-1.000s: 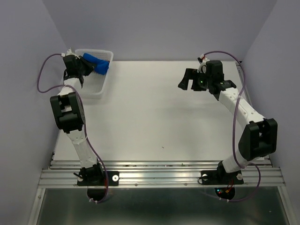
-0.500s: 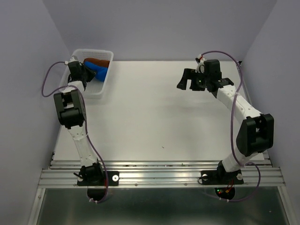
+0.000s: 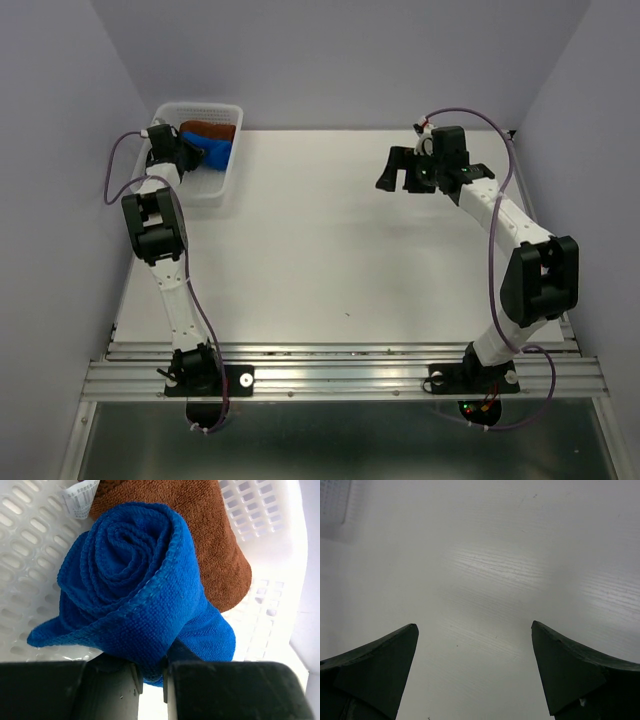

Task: Roll the towels
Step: Place the rolled towel into the container

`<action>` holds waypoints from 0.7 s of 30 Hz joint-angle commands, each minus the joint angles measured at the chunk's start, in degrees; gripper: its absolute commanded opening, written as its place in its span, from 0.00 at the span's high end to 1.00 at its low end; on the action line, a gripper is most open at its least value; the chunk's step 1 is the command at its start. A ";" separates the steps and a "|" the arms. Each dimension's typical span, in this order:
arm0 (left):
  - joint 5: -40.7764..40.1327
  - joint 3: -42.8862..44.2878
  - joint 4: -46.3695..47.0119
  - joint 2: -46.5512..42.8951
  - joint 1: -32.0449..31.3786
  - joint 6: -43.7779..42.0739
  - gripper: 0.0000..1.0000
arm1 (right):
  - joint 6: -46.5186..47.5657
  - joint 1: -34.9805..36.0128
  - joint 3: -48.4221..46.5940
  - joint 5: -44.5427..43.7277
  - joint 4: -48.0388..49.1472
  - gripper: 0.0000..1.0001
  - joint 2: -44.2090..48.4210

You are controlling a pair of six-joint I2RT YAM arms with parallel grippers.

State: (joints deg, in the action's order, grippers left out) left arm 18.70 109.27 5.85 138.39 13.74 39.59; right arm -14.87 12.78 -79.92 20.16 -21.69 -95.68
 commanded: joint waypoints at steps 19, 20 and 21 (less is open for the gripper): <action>-3.84 -0.91 -13.13 -14.01 0.85 -6.37 0.06 | 1.16 -0.12 -3.93 3.74 0.07 0.00 0.40; -3.76 -0.30 -13.40 -14.37 0.85 -6.72 0.06 | 1.16 -0.12 -3.84 3.66 0.07 0.00 0.49; -4.02 0.32 -15.15 -14.98 0.85 -7.16 0.05 | 1.16 -0.12 -3.93 3.83 -0.02 0.00 0.58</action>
State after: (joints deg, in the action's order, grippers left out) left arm 16.25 108.40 -7.14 130.91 13.74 35.24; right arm -14.70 12.78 -80.97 22.74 -22.35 -96.12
